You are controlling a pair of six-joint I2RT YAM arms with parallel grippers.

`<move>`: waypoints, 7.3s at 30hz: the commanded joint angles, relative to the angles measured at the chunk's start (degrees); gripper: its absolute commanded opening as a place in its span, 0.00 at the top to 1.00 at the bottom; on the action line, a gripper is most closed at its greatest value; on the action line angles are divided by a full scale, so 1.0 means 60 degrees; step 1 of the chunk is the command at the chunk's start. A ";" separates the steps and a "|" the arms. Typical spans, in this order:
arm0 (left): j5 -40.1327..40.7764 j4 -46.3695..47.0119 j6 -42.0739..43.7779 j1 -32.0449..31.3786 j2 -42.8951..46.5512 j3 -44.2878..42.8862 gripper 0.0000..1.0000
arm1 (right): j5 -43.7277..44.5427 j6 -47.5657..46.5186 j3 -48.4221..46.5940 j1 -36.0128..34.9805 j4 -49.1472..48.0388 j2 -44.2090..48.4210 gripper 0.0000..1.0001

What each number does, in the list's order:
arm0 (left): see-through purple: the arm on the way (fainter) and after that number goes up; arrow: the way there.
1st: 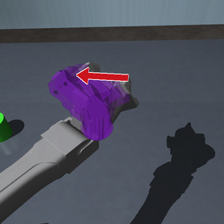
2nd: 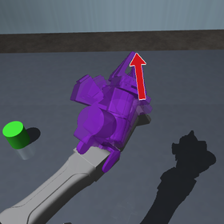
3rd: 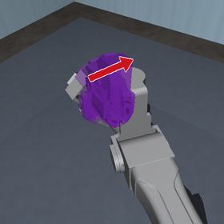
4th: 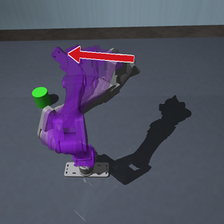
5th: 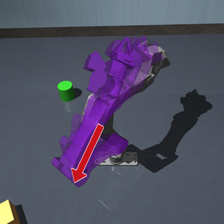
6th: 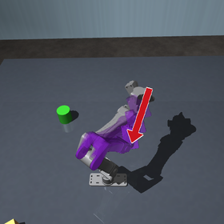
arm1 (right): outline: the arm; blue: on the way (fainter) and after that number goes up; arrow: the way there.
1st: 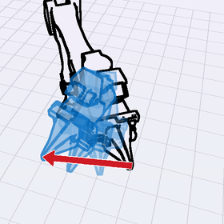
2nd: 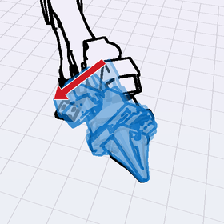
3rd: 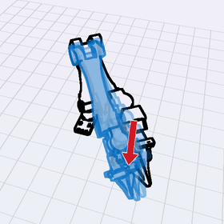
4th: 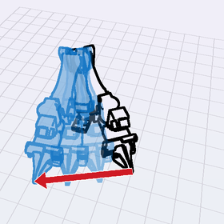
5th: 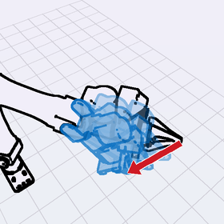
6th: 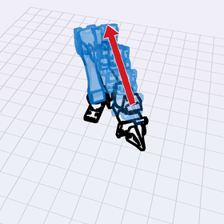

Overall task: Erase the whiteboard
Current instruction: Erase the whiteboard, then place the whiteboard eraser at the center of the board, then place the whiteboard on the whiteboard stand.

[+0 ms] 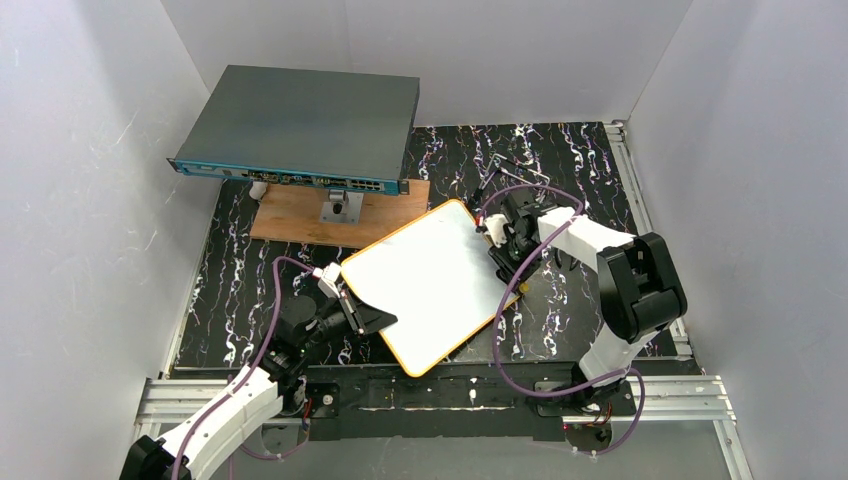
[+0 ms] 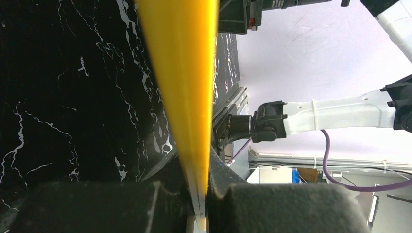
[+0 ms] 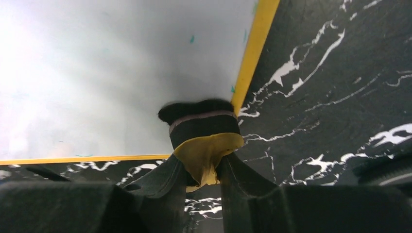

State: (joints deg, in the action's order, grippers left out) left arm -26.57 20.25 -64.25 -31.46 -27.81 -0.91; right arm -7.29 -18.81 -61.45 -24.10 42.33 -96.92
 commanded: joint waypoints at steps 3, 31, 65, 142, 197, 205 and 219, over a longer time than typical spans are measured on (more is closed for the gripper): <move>-0.0121 0.0665 0.0542 -0.0044 0.0198 -0.0491 1.00 | 0.1580 -0.0639 0.0681 -0.0080 -0.0341 -0.0394 0.99; -0.0193 0.0907 0.0527 -0.0041 0.0300 -0.0325 1.00 | 0.1478 -0.0810 -0.1106 -0.0452 0.0834 0.0762 0.99; -0.0248 0.1204 0.0465 -0.0047 0.0327 -0.0278 1.00 | 0.1100 -0.0915 -0.1519 -0.0535 0.1390 -0.1064 0.99; -0.1224 -0.1733 0.4060 -0.0045 -0.0469 -0.3148 1.00 | -0.1188 -0.1141 0.0570 0.3401 0.0650 0.0664 0.53; -0.2243 -0.5177 1.1718 -0.0186 -0.2830 -0.6671 1.00 | -0.6159 -0.6296 -0.7607 0.0307 0.6342 0.2112 0.12; -0.2310 -0.5349 1.2204 -0.0329 -0.3418 -0.7096 1.00 | -0.6015 -0.6122 -0.7571 -0.0300 0.6366 0.1366 0.19; -0.1263 -0.4981 1.2020 -0.0411 -0.3614 -0.7141 0.86 | -0.6574 -0.5613 -0.7828 -0.0982 0.7209 0.0817 0.99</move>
State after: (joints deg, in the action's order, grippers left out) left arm -40.66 -14.11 8.47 -33.54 -51.46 -42.54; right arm -46.09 -60.77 -106.26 -31.51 85.91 -94.13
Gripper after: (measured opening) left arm 0.053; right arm 0.104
